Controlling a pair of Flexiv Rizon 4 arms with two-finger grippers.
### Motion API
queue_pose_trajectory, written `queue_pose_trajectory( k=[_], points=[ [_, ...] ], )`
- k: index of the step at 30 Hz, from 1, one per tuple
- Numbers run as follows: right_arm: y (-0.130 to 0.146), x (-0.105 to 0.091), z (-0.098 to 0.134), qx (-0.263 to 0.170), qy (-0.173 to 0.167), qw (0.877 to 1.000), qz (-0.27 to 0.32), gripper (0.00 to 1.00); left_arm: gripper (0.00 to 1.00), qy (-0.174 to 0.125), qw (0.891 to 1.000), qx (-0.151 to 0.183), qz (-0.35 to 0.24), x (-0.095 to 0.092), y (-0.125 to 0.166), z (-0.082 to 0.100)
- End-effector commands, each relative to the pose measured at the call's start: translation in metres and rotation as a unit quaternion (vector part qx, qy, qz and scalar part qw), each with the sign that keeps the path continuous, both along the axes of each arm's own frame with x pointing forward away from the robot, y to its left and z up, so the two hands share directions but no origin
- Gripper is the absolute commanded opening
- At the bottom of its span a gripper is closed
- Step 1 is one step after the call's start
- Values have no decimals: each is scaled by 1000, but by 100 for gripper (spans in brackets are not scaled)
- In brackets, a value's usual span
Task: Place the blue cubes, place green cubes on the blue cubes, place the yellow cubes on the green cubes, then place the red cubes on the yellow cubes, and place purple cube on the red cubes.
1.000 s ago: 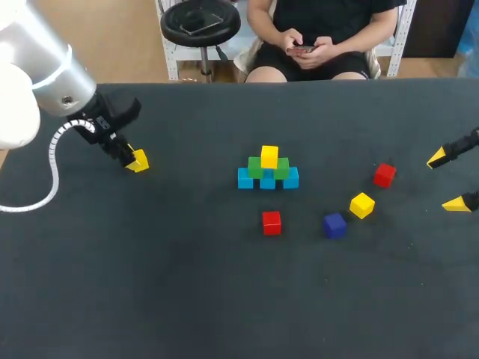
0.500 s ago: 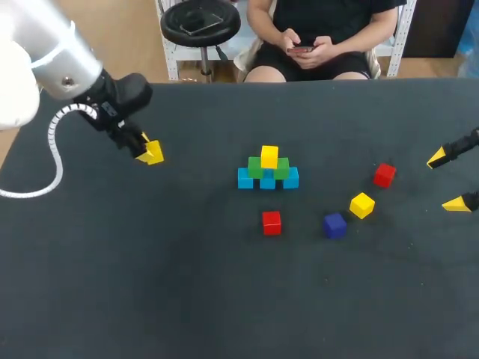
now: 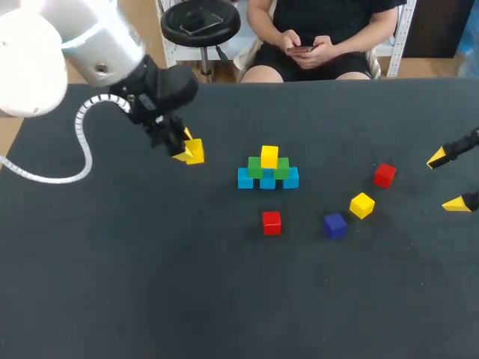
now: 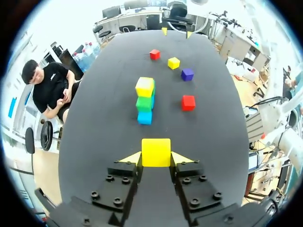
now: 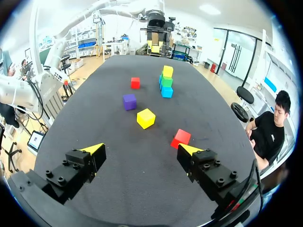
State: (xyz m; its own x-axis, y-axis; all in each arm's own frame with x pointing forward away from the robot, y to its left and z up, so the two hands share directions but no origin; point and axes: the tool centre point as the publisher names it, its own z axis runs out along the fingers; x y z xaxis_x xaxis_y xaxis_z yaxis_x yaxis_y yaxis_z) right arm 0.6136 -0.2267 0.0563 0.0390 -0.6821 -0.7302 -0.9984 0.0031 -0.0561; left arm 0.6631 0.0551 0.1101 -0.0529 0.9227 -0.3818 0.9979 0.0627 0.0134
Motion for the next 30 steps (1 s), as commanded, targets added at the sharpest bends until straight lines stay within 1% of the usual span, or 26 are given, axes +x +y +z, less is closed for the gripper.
queue_pose_trajectory(
  k=[1, 3, 4, 5, 6, 7, 8, 10, 11, 12, 13, 14, 16, 17, 18, 20, 21, 23, 30],
  points=[
    [0, 1, -1, 1, 0, 1000, 1, 100, 0, 4, 1000, 8, -4, 1, -14, -1],
    [0, 1, -1, 1, 0, 1000, 1, 100, 0, 8, 1000, 6, -6, 1, -19, -3],
    [0, 1, -1, 1, 0, 1000, 1, 100, 0, 5, 1000, 20, -8, 2, -22, -4],
    [0, 1, -1, 1, 0, 1000, 1, 100, 0, 11, 1000, 11, -9, 2, -25, -5],
    [0, 1, -1, 1, 0, 1000, 1, 100, 0, 9, 1000, 12, -10, 3, -27, -6],
    [0, 1, -1, 1, 0, 1000, 1, 100, 0, 8, 1000, 23, -13, 4, -30, -8],
    [0, 1, -1, 1, 0, 1000, 1, 100, 0, 15, 1000, 12, -15, 5, -31, -10],
    [0, 1, -1, 1, 0, 1000, 1, 100, 0, 13, 999, 29, -20, 7, -35, -13],
    [0, 1, -1, 1, 0, 1000, 1, 100, 0, 16, 1000, 5, -20, 8, -37, -13],
    [0, 1, -1, 1, 0, 1000, 1, 100, 0, 11, 1000, 19, -22, 10, -38, -14],
    [0, 1, -1, 1, 0, 1000, 1, 100, 0, 16, 999, 20, -24, 11, -41, -16],
    [0, 1, -1, 1, 0, 1000, 1, 100, 0, 18, 1000, -2, -24, 12, -41, -16],
    [0, 1, -1, 1, 0, 1000, 1, 100, 0, 16, 999, 15, -24, 15, -44, -18],
    [0, 1, -1, 1, 0, 1000, 1, 100, 0, 15, 1000, 9, -26, 16, -45, -19],
    [0, 1, -1, 1, 0, 1000, 1, 100, 0, 16, 999, 25, -25, 18, -47, -20],
    [0, 1, -1, 1, 0, 1000, 1, 100, 0, 13, 999, 12, -31, 19, -49, -21],
    [0, 1, -1, 1, 0, 1000, 1, 100, 0, 11, 999, 23, -33, 20, -50, -22],
    [0, 1, -1, 1, 0, 1000, 1, 100, 0, 7, 999, 15, -35, 22, -51, -22],
    [0, 1, -1, 1, 0, 1000, 1, 100, 0, 6, 999, 13, -44, 31, -54, -26]
  ],
)
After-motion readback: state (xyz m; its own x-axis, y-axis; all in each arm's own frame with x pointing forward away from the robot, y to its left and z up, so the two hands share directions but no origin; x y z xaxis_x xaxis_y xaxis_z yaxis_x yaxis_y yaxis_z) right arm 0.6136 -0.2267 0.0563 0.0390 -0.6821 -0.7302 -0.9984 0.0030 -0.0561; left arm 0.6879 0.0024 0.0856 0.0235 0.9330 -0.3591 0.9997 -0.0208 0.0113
